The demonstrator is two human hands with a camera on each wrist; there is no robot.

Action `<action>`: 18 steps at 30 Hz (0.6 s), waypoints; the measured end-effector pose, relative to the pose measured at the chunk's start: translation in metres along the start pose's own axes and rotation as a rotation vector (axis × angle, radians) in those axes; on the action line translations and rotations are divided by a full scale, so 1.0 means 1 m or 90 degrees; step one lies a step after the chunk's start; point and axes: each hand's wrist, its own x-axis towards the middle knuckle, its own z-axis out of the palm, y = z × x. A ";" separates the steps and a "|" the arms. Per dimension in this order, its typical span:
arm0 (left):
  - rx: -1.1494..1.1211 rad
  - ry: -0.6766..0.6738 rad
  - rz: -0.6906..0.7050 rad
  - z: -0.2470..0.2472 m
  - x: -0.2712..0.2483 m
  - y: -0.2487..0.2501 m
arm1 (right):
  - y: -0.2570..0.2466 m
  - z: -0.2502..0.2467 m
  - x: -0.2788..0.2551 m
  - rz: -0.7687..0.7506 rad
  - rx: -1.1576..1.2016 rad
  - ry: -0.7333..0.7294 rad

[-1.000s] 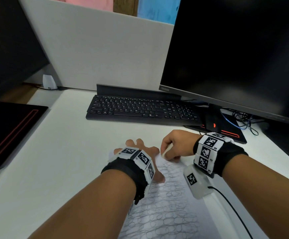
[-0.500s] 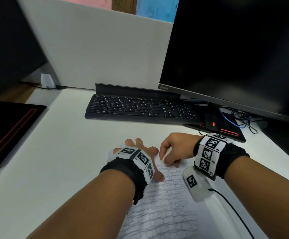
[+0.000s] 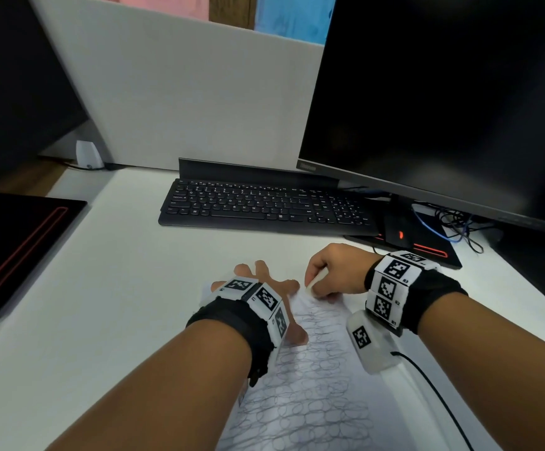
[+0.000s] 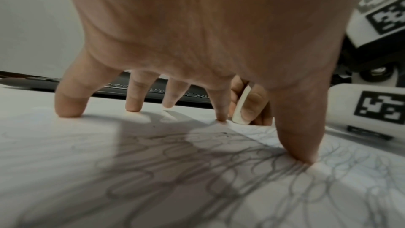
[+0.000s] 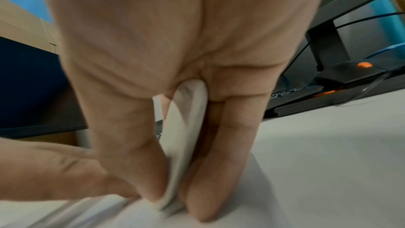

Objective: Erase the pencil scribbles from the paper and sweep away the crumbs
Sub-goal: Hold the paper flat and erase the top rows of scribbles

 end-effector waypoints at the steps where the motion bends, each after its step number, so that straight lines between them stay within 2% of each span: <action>1: -0.001 -0.005 0.008 0.000 0.000 0.000 | 0.000 0.000 0.000 0.001 0.003 0.002; 5: 0.020 -0.043 0.008 0.001 0.006 0.000 | -0.001 0.001 0.000 0.005 -0.013 0.029; 9: 0.022 -0.055 0.013 -0.004 0.008 0.001 | -0.003 0.005 -0.010 0.004 0.027 -0.076; 13: 0.034 -0.057 0.013 -0.006 0.007 0.001 | 0.005 0.002 -0.006 0.014 0.023 0.034; 16: 0.028 -0.060 0.008 -0.007 0.006 0.000 | -0.003 0.006 -0.010 0.002 0.043 -0.073; 18: 0.026 -0.056 0.012 -0.007 0.007 -0.001 | -0.004 0.005 -0.009 0.004 0.049 -0.076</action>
